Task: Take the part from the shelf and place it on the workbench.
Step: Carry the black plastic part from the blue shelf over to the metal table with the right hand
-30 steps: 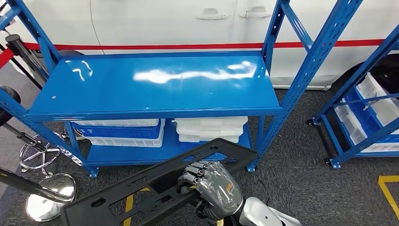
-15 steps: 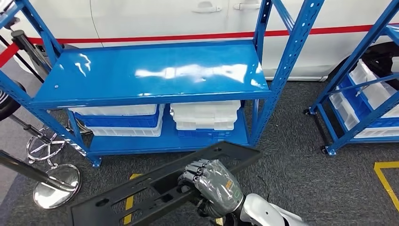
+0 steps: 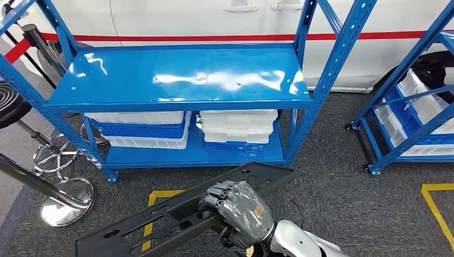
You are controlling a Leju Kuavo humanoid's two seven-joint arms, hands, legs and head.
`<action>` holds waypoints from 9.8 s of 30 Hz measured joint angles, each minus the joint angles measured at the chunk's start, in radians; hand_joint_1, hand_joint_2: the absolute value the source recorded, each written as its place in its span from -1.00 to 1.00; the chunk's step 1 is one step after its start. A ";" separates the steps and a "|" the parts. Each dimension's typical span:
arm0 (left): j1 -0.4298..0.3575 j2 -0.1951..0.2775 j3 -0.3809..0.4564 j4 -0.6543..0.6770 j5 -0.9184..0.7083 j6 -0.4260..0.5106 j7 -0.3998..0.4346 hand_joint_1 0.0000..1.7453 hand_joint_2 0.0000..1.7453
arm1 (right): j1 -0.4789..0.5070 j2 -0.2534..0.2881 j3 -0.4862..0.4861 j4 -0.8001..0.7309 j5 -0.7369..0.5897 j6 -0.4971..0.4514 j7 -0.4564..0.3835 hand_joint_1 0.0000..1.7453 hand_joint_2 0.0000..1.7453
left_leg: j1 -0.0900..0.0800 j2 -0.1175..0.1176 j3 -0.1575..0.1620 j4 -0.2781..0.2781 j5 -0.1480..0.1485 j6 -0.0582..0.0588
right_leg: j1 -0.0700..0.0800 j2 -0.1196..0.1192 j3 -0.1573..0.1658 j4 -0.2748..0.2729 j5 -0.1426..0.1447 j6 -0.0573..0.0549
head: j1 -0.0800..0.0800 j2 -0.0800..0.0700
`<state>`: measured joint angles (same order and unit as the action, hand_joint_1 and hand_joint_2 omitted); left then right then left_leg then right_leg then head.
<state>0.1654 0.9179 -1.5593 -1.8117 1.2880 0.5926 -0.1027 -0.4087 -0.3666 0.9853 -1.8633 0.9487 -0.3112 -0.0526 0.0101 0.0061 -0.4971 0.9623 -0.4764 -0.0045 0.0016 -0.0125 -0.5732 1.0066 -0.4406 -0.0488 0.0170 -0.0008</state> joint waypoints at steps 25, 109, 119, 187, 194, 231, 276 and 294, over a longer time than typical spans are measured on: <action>-0.001 0.002 -0.001 0.006 -0.013 -0.010 0.005 -1.00 1.00 | -0.007 0.003 0.000 0.001 -0.016 0.023 0.011 1.00 1.00 | -0.011 0.000 -0.030 0.021 0.010 0.023 | -0.012 0.000 -0.018 -0.007 0.027 0.041 | 0.001 0.000; -0.190 -0.560 0.052 1.230 -0.212 -0.293 0.063 -1.00 1.00 | 0.010 0.071 -0.069 -0.006 0.024 0.154 0.037 1.00 1.00 | 0.001 0.000 -0.146 0.290 -0.147 -0.021 | -0.008 -0.003 -0.028 0.018 0.007 0.004 | 0.002 0.000; -0.200 -0.610 0.051 1.369 -0.212 -0.368 0.036 -1.00 1.00 | 0.008 0.081 -0.097 0.033 0.027 0.153 0.054 1.00 1.00 | 0.004 0.005 -0.026 0.054 -0.018 0.004 | -0.011 -0.035 -0.080 0.054 0.035 0.054 | 0.002 0.000; -0.206 -0.797 0.057 1.796 -0.211 -0.560 -0.086 -1.00 1.00 | 0.003 0.089 -0.130 0.072 0.004 0.189 0.067 1.00 1.00 | -0.004 -0.035 -0.074 0.021 0.041 0.041 | -0.014 0.011 -0.082 0.281 -0.188 0.052 | -0.002 0.000; -0.202 -0.793 0.059 1.801 -0.210 -0.569 -0.090 -1.00 1.00 | 0.001 0.090 -0.130 0.078 0.025 0.187 0.077 1.00 1.00 | 0.003 -0.110 -0.114 0.070 0.033 0.001 | -0.027 0.071 0.002 0.059 -0.072 0.049 | -0.002 0.000; -0.195 -0.782 0.061 1.809 -0.217 -0.571 -0.095 -1.00 1.00 | 0.005 0.103 -0.130 0.099 0.073 0.169 0.088 1.00 1.00 | 0.000 -0.018 -0.225 0.289 -0.076 -0.020 | -0.018 -0.017 0.006 0.031 -0.049 0.013 | -0.004 0.000; -0.190 -0.789 0.086 1.811 -0.213 -0.588 -0.104 -1.00 1.00 | -0.045 0.095 -0.167 0.134 0.145 0.147 0.107 1.00 1.00 | -0.002 -0.015 -0.104 0.042 0.052 0.036 | -0.016 -0.007 -0.038 0.180 -0.156 0.061 | -0.006 0.000; -0.194 -0.789 0.087 1.811 -0.218 -0.596 -0.102 -1.00 1.00 | -0.083 0.086 -0.180 0.150 0.179 0.151 0.108 1.00 1.00 | 0.006 -0.016 -0.257 0.333 -0.071 -0.016 | -0.011 -0.034 0.012 0.009 -0.031 0.010 | -0.010 0.000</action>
<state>-0.0287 0.1290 -1.4725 -0.0011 1.0701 -0.0034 -0.2043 -0.4920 -0.2809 0.8053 -1.7131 1.1280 -0.1603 0.0559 0.0162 -0.0096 -0.7541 1.2952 -0.5478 -0.0210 -0.0089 -0.0465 -0.5609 1.0155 -0.4717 -0.0388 0.0069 -0.0008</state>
